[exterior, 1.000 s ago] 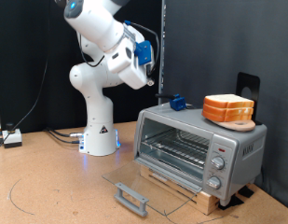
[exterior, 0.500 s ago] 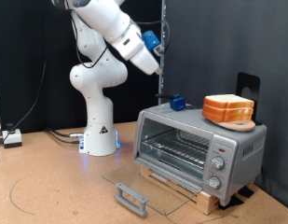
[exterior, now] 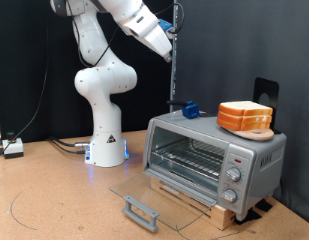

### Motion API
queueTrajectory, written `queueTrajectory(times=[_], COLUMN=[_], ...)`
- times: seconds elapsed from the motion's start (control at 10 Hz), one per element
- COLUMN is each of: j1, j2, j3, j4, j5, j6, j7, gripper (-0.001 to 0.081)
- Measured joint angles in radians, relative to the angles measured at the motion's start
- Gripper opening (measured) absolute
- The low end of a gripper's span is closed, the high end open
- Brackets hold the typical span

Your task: Make a piece of toast with the oven

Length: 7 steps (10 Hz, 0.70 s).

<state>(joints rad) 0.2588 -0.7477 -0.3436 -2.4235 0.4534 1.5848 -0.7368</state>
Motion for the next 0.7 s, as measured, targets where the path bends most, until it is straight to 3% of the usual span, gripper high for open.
queueTrajectory(times=[0.3,0.6,0.7], j1=[-0.063,-0.053,-0.048], j2=[-0.099,-0.092,-0.099], j3=[0.039,0.054,0.088], j4=[-0.079,-0.089,-0.120], j5=[-0.018,-0.014,-0.011], j6=[0.089,0.057,0.113], j7=[0.045,0.044,0.044], gripper=[0.0809,0.0809,0.0809])
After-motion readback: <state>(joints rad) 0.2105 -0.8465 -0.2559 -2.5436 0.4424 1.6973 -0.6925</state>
